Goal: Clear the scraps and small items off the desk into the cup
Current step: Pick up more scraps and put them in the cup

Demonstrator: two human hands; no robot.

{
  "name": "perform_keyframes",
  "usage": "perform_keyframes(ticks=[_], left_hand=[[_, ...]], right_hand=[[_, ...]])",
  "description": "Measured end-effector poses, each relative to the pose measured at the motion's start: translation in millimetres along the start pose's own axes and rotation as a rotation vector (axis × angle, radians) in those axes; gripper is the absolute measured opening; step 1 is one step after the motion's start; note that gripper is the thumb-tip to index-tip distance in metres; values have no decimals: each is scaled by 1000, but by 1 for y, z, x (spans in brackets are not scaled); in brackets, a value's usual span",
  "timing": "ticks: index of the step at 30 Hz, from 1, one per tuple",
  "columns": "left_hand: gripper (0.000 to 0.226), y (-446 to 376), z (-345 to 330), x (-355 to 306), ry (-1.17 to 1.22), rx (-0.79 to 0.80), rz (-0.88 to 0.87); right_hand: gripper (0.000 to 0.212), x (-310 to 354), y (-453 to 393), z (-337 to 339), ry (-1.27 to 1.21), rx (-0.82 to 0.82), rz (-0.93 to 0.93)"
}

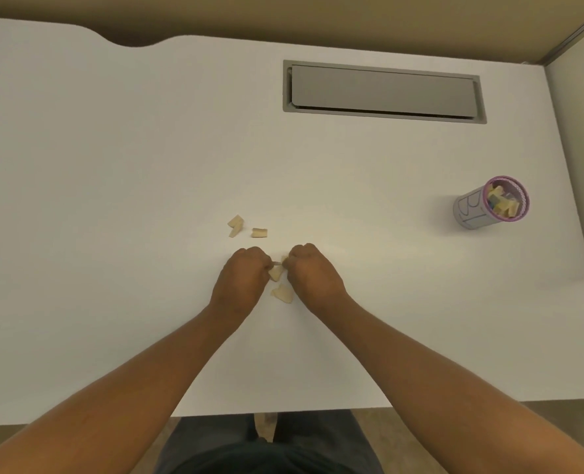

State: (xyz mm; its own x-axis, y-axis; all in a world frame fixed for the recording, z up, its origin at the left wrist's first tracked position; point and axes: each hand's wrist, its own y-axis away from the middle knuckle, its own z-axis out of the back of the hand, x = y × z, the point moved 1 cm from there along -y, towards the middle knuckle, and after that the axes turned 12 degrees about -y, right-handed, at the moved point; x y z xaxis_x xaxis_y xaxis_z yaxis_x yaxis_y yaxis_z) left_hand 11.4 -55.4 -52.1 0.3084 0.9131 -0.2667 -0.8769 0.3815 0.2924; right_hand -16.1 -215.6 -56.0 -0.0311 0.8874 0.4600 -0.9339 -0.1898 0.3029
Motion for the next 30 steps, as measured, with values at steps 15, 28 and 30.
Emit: perform_keyframes(ticks=[15,28,30], left_hand=[[14,-48,53,-93,955,19,371],[14,-125,67,-305,1017,270,65],[14,-137,66,-333,967,286,38]], right_hand=[[24,-69,47,90,-1896,-505,-599],[11,-207,140,222,-1533,-1038,-689],[10,-228,140,234,-1377,-1039,-703]])
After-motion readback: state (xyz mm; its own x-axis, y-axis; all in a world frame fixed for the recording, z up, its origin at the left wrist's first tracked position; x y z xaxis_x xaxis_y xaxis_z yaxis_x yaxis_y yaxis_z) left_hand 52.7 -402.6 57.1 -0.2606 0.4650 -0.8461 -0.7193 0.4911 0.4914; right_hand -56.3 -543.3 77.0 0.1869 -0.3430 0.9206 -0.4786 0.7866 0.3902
